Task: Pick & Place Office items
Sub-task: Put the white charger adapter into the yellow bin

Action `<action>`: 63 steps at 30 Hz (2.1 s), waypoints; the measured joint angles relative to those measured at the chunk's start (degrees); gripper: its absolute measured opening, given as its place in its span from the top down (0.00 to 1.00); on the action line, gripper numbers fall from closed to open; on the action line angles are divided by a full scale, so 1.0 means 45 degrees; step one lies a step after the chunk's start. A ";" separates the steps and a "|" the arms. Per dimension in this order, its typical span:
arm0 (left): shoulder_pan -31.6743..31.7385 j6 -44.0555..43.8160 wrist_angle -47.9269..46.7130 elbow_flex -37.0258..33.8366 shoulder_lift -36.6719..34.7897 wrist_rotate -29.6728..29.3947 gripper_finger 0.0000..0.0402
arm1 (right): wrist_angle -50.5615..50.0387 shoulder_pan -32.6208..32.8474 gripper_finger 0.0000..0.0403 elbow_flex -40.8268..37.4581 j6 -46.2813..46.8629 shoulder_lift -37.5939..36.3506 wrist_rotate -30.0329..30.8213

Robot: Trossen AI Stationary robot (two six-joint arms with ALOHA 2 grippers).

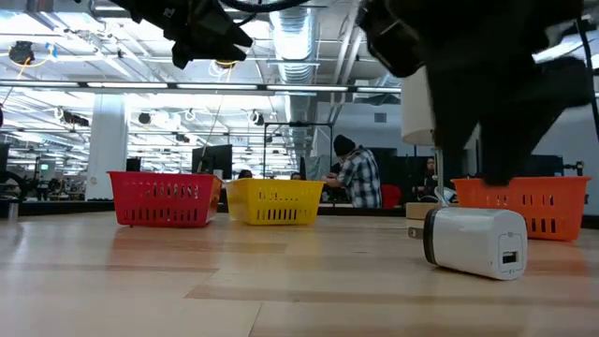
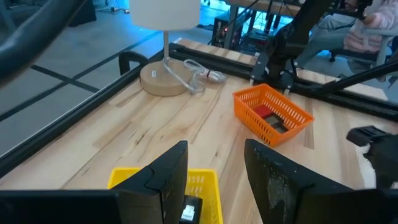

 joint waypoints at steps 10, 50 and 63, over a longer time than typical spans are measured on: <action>-0.0005 0.0000 0.0260 0.0004 0.0029 0.0001 0.62 | -0.3090 -0.0021 0.44 0.2501 -0.0626 0.0997 0.0005; -0.0051 -0.0005 0.0506 0.0004 0.0029 0.0005 0.62 | -0.5508 0.0196 0.44 0.3268 -0.2018 0.0937 0.0392; -0.0052 -0.0010 0.0586 0.0004 0.0029 0.0005 0.62 | -0.4285 0.0089 0.44 0.3291 -0.1871 0.0905 0.0310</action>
